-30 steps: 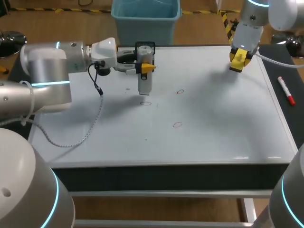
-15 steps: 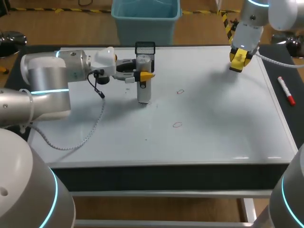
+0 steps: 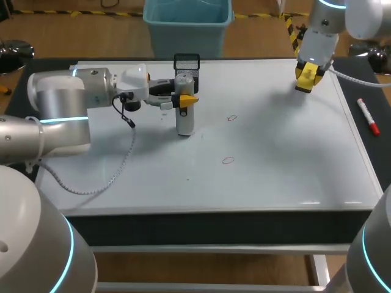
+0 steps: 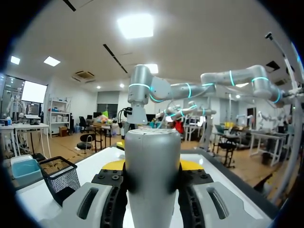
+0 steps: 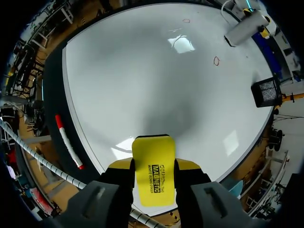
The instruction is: Pick up the inspection probe, press it on each red-marked spot on the whiteboard one by one, put down the probe, pick up the eraser, and wipe off all the red marks.
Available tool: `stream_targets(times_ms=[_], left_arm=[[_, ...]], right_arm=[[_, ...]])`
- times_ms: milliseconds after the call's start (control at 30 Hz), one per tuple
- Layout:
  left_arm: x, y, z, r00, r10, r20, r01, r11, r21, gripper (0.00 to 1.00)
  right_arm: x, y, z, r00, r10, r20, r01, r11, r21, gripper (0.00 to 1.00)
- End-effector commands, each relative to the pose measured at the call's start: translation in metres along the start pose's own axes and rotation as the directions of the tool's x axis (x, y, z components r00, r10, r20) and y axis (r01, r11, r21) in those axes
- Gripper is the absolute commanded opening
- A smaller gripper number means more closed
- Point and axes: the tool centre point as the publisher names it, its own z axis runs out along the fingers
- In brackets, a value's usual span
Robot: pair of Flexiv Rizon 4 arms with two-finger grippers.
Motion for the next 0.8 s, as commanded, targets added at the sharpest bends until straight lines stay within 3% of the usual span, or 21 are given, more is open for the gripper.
stream_targets(times_ms=[33, 500, 633, 800], left_arm=[[-0.003, 0.002, 0.0, 1.0, -0.002, -0.005, 0.002, 1.0, 0.001, 0.0], [-0.004, 0.002, 0.0, 1.0, -0.002, -0.009, 0.002, 1.0, 0.002, 0.0], [-0.005, -0.008, -0.007, 1.0, 0.008, 0.028, -0.01, 0.999, 0.048, 0.0], [-0.017, -0.026, -0.022, 0.997, 0.044, 0.059, -0.047, 0.998, 0.049, 0.0]], right_arm=[[0.001, 0.0, -0.001, 1.0, -0.002, -0.002, 0.002, 1.0, 0.002, 0.0], [0.001, 0.0, -0.001, 1.0, -0.002, -0.002, 0.002, 1.0, 0.002, 0.0], [0.001, 0.0, -0.001, 1.0, -0.002, -0.002, 0.002, 1.0, 0.002, 0.0], [0.001, 0.0, -0.001, 1.0, -0.002, -0.002, 0.002, 1.0, 0.002, 0.0]])
